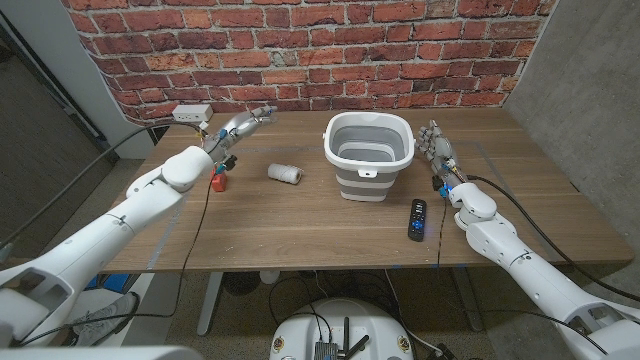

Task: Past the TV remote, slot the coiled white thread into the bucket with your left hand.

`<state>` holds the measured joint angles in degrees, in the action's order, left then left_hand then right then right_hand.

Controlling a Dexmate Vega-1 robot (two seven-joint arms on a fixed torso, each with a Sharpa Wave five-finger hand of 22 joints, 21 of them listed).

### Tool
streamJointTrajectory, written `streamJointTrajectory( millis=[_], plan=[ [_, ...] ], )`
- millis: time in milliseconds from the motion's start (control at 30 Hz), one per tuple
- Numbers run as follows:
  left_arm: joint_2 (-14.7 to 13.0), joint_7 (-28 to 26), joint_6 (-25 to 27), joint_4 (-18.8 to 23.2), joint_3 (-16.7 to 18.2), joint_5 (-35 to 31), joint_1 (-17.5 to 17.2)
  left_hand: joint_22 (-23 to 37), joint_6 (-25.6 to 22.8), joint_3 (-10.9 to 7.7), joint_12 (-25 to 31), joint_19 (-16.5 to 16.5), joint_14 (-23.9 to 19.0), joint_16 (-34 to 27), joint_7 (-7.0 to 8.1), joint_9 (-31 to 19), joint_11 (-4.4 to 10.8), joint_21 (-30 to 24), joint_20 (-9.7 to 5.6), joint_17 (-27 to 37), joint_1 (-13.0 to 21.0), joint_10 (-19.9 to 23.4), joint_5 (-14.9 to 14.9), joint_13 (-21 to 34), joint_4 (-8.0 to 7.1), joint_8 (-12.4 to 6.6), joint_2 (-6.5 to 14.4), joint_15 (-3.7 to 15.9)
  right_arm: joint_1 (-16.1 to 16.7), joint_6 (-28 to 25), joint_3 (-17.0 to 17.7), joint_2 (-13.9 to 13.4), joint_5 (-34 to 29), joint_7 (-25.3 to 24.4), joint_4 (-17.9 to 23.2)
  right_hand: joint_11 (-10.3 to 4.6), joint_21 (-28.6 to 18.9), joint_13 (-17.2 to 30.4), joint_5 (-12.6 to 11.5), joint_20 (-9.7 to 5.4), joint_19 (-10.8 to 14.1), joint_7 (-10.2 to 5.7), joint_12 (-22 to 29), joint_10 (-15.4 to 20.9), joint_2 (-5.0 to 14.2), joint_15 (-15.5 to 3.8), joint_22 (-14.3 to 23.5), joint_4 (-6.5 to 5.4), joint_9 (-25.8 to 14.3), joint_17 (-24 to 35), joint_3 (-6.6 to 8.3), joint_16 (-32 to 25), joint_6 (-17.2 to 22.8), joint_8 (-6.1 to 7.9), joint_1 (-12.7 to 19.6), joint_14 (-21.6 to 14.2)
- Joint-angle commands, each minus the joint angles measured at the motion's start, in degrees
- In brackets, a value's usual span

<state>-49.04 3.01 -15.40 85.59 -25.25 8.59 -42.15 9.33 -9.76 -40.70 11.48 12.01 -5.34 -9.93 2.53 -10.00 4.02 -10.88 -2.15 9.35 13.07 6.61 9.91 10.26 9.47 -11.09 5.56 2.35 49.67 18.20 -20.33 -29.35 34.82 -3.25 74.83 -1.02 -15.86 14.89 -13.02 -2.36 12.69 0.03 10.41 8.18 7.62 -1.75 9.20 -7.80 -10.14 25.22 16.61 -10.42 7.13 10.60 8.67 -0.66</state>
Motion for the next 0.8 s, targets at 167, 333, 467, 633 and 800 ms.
streamJointTrajectory(
  millis=[167, 333, 467, 633, 800],
  plan=[
    [-6.2, 6.7, 0.9, 2.2, -1.1, -7.7, 3.6, 0.2, 0.1, 0.49, 0.3, -0.8, 1.1, 0.1, 2.81, -0.3, 1.35, 0.5, -2.42, 0.3, 3.1, 0.7, 0.4, 0.4, 1.56, -0.54, -1.6, 0.38, 0.2, 0.3, 0.2, 0.3, -0.2, -0.8, 0.0, 0.04, 0.2, -0.1, -0.3, -1.05, 0.6, 0.1, 0.5, 0.4, 0.37, -1.29, 0.3, 0.04, -0.1, -0.1, 0.35, -0.6, 0.6, 0.27, -0.7, -0.1],
    [-7.8, 8.4, 4.0, 4.2, -2.1, -12.0, 5.2, 0.3, 0.3, 0.95, 0.1, -1.9, 2.7, 0.2, 5.0, -0.3, 2.0, 0.6, -1.36, 0.4, 4.7, 0.4, 0.5, 0.5, 1.62, -0.69, -3.0, -0.22, 0.5, 0.2, 0.3, 0.2, -0.4, -1.4, 0.2, -0.01, 0.3, -0.2, -0.3, -1.06, 0.6, 0.12, 0.5, 0.3, 0.31, -1.28, 0.3, 0.08, -0.1, -0.2, 0.37, -0.6, 0.6, 0.27, -0.7, -0.1],
    [-8.3, 11.1, 4.5, 4.2, -3.3, -14.5, 7.3, 0.3, -1.2, 1.32, 0.2, -1.9, 4.0, 0.2, 6.57, -0.4, 2.88, 0.4, -0.57, 0.4, 6.4, 0.6, 0.7, 0.6, 1.67, -1.44, -4.4, -0.38, 0.5, 0.2, 0.3, 0.4, -0.5, -1.8, 0.2, 0.07, 0.4, -0.3, -0.3, -1.03, 0.7, 0.14, 0.5, 0.4, 0.26, -1.15, 0.3, 0.12, -0.1, -0.4, 0.4, -0.6, 0.5, 0.25, -0.8, -0.1],
    [-8.9, 15.3, 3.4, 3.7, -5.0, -17.5, 10.4, 0.3, -0.9, 1.71, 0.0, -2.9, 5.9, 0.3, 6.76, -0.5, 3.59, 0.6, -0.15, 0.5, 7.7, 0.1, 0.8, 0.7, 1.69, -1.45, -6.0, -0.17, 0.4, 0.2, 0.2, 0.7, -0.7, -2.3, 0.0, 0.11, 0.6, -0.5, -0.3, -1.03, 0.7, 0.21, 0.6, 0.4, 0.23, -1.05, 0.3, 0.13, -0.1, -0.6, 0.44, -0.6, 0.6, 0.27, -0.9, -0.1],
    [-9.7, 17.8, 4.7, 5.2, -5.6, -20.1, 11.7, 0.3, -0.3, 2.07, -0.2, -4.5, 7.3, 0.3, 6.57, -0.6, 3.64, 0.9, 0.81, 0.5, 8.9, -0.7, 0.9, 0.8, 1.64, -1.44, -7.5, -0.59, 0.3, 0.6, 0.2, 1.1, -0.8, -2.5, -0.5, 0.15, 0.8, -0.7, -0.3, -0.96, 0.8, 0.17, 0.5, 0.3, 0.19, -1.03, 0.3, 0.16, -0.2, -0.8, 0.48, -0.6, 0.7, 0.31, -1.1, 0.0]
  ],
)
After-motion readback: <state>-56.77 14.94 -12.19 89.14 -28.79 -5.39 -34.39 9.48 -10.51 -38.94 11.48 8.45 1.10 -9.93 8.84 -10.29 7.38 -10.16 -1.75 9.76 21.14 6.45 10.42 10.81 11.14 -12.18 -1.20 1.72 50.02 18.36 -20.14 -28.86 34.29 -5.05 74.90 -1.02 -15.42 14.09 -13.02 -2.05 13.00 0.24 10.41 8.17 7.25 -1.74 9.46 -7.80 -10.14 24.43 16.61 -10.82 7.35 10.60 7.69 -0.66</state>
